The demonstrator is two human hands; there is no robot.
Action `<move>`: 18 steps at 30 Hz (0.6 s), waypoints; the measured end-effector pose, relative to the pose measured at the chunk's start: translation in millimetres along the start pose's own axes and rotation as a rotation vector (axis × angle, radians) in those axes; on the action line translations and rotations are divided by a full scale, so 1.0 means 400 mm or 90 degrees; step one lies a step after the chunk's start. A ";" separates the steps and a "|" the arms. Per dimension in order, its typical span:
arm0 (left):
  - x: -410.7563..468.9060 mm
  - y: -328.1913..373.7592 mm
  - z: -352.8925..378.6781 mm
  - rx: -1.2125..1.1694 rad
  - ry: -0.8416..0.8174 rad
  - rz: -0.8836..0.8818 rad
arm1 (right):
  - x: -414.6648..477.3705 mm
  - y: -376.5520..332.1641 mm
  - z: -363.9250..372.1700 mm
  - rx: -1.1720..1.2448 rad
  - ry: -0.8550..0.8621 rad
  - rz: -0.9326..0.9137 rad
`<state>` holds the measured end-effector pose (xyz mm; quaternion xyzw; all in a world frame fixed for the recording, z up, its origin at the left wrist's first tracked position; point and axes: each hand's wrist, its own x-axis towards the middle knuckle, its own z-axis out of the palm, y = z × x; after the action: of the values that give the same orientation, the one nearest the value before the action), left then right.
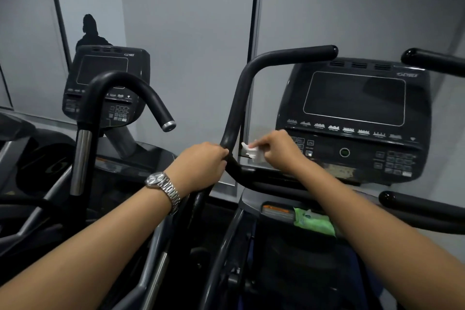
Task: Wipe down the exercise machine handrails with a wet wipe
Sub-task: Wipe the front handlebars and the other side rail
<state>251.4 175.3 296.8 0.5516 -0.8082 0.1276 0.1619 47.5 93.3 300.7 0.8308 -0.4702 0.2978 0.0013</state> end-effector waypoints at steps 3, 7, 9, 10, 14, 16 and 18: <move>-0.021 0.025 -0.018 0.039 0.090 0.035 | -0.078 -0.026 0.040 -0.075 -0.027 0.034; -0.026 0.036 -0.029 0.106 0.074 0.056 | -0.118 -0.054 0.144 -0.257 -0.122 0.007; -0.023 0.036 -0.025 0.119 0.064 0.055 | -0.121 -0.047 0.182 -0.333 -0.106 -0.048; -0.022 0.037 -0.023 0.123 0.061 0.053 | -0.122 -0.042 0.191 -0.358 -0.106 -0.062; -0.029 0.035 -0.017 0.092 0.069 0.035 | -0.156 0.006 0.177 -0.351 -0.041 -0.031; -0.033 0.037 -0.013 0.088 0.075 0.029 | -0.159 0.024 0.169 -0.320 0.032 0.017; -0.034 0.044 -0.014 0.097 0.077 0.024 | -0.139 0.008 0.168 -0.328 0.030 0.057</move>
<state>240.4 195.5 296.0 0.5380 -0.7953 0.2248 0.1658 57.3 116.0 216.8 0.7742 -0.5668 0.1869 0.2107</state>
